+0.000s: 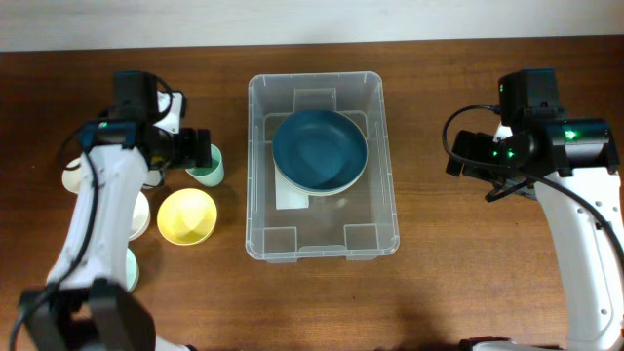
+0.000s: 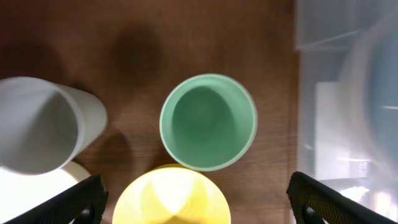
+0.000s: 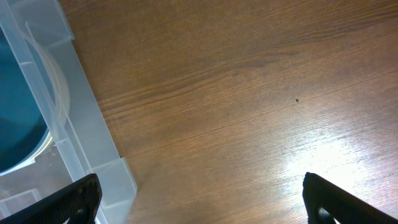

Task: Pack container
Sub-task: 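Grasp the green cup with the left gripper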

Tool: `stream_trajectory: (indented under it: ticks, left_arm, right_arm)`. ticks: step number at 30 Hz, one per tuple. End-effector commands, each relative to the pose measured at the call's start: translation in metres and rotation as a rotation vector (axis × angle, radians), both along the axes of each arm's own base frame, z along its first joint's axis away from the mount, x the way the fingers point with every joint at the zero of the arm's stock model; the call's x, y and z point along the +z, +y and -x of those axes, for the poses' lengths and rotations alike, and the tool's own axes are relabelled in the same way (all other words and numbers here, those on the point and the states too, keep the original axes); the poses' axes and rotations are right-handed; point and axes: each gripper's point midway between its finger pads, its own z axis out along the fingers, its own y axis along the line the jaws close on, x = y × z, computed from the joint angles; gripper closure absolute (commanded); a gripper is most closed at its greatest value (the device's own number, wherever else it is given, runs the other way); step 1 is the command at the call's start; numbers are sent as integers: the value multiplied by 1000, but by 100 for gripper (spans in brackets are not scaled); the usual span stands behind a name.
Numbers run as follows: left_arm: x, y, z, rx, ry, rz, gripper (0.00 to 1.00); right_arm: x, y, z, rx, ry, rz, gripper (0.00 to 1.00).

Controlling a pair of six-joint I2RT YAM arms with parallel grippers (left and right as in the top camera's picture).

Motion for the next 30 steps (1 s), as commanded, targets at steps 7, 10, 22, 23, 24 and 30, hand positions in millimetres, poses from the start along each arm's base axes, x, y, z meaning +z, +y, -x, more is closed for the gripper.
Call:
stream_trajectory:
  ticks: [7, 10, 22, 23, 24, 30]
  left_arm:
    - [-53, 0, -17, 9, 93, 15, 24]
    - [-67, 0, -16, 9, 127, 17, 24]
    - [-98, 0, -18, 9, 183, 19, 55]
    - [-98, 0, -18, 9, 182, 19, 67]
    - [-98, 0, -18, 9, 182, 19, 72]
    - [-96, 0, -22, 9, 170, 19, 95]
  right_arm:
    - [2, -2, 3, -16, -8, 2, 1]
    - [2, -2, 3, -16, -7, 2, 1]
    - [2, -2, 3, -13, -6, 3, 1]
    - [2, -2, 3, -13, -6, 3, 1]
    - [2, -2, 3, -13, -5, 3, 1]
    - [2, -9, 4, -26, -6, 37, 1]
